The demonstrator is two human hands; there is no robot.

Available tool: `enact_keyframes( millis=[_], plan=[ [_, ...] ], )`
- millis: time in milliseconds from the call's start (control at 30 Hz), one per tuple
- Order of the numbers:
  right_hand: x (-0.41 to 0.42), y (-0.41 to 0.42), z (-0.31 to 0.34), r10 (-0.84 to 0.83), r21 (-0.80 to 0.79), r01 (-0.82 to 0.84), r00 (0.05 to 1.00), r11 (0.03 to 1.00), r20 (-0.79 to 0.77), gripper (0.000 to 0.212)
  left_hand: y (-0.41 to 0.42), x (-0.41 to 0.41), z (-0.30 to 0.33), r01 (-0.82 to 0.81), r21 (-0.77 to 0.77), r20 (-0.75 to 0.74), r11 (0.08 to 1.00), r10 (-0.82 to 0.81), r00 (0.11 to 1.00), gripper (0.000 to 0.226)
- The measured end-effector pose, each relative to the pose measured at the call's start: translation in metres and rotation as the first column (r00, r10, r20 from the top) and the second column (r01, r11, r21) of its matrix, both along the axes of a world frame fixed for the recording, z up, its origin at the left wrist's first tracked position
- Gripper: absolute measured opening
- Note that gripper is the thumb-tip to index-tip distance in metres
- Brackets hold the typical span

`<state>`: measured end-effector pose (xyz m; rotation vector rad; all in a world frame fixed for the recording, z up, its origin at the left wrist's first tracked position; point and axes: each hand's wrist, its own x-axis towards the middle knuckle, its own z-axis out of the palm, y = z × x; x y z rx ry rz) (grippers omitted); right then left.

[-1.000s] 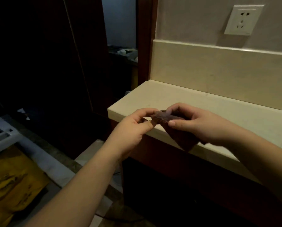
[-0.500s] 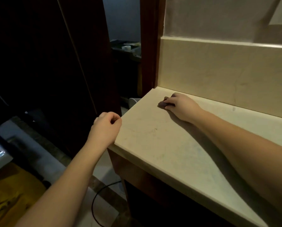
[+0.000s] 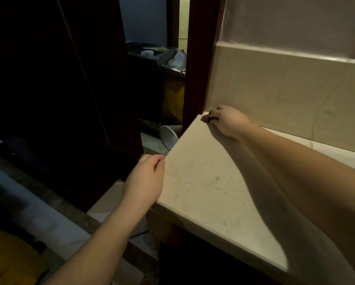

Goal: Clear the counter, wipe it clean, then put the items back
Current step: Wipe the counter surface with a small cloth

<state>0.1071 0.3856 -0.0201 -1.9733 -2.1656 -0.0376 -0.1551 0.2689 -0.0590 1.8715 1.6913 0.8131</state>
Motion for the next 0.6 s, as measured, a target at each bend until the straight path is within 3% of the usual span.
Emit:
enact_keyframes(
  millis=[267, 433, 600],
  plan=[
    [0.013, -0.007, 0.003, -0.021, -0.071, 0.029, 0.993, 0.997, 0.12, 0.031, 0.002, -0.006, -0.003, 0.074, -0.048, 0.108, 0.996, -0.069, 0.992, 0.036],
    [-0.009, 0.027, 0.0, -0.068, -0.029, 0.071, 0.994, 0.997, 0.087, 0.034, 0.001, -0.006, -0.002, 0.084, -0.043, 0.108, 0.996, -0.079, 0.991, 0.035],
    [-0.011, 0.009, 0.007, -0.038, -0.104, 0.049, 0.993, 0.993, 0.11, 0.032, 0.001, -0.008, -0.001, 0.094, -0.049, 0.141, 0.994, -0.087, 0.986, 0.035]
  ],
)
